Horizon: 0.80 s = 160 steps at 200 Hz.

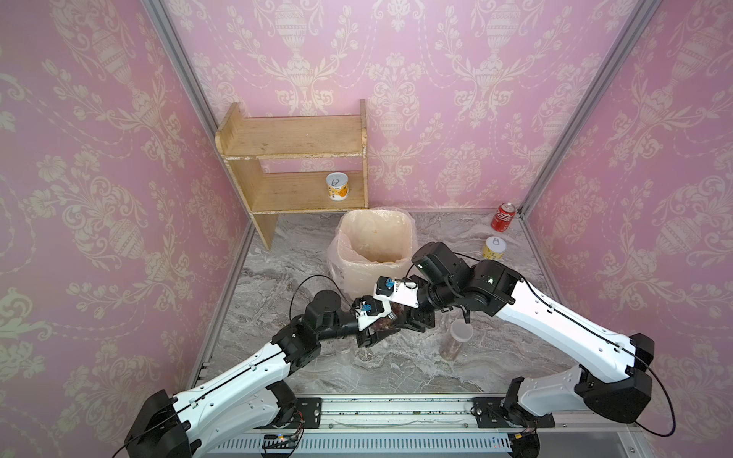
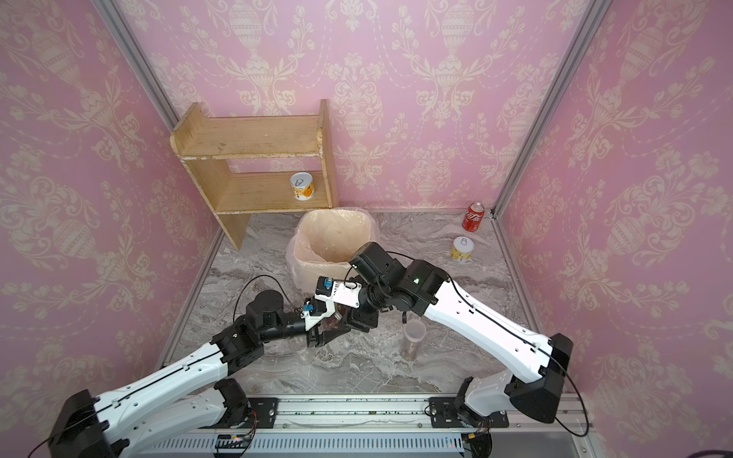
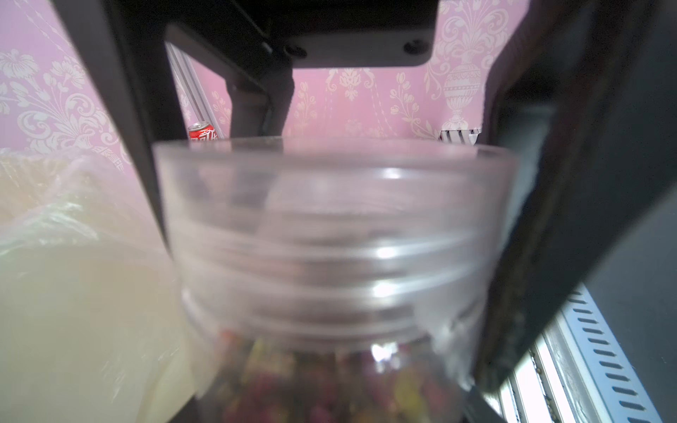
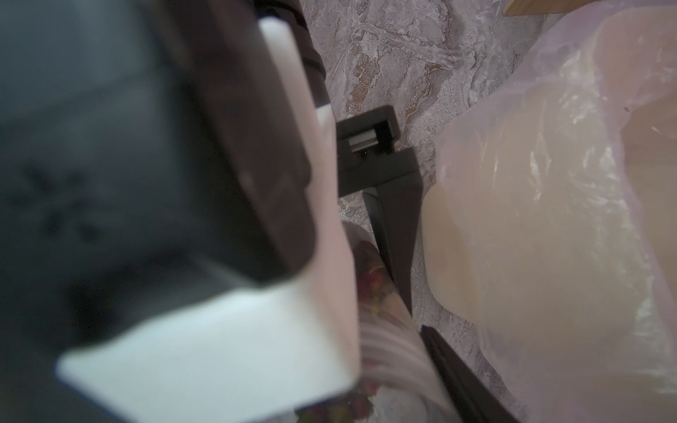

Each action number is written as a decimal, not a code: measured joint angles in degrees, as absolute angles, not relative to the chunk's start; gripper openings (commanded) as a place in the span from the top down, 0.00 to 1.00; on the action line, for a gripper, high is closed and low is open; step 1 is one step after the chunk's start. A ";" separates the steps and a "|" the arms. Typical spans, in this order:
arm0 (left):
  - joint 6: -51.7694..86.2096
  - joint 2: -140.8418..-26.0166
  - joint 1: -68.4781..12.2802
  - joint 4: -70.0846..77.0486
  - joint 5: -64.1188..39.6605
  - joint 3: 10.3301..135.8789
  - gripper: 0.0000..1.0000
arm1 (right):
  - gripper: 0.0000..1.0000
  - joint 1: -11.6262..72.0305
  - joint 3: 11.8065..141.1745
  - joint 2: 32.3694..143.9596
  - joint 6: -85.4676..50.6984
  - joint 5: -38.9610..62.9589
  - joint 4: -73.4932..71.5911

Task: Empty the moldy dried flower tea in the jars
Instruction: Adjust the jar, then unscrew the lid from the jar.

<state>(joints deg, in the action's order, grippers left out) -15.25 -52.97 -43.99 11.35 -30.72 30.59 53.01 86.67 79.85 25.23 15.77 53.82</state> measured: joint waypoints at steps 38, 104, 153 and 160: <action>-15.25 -52.93 -43.99 12.03 -30.15 30.57 0.45 | 0.06 53.01 86.72 77.03 23.18 16.95 53.34; -15.29 -52.88 -43.99 12.78 -29.23 29.71 0.46 | 0.02 49.84 83.94 64.03 8.93 14.31 49.06; -15.64 -52.45 -43.99 12.58 -27.33 29.71 0.47 | 0.10 47.64 94.48 74.11 -15.46 8.56 54.83; -15.75 -52.45 -43.99 12.53 -27.00 29.74 0.46 | 0.11 47.64 94.41 75.13 -17.96 8.73 55.46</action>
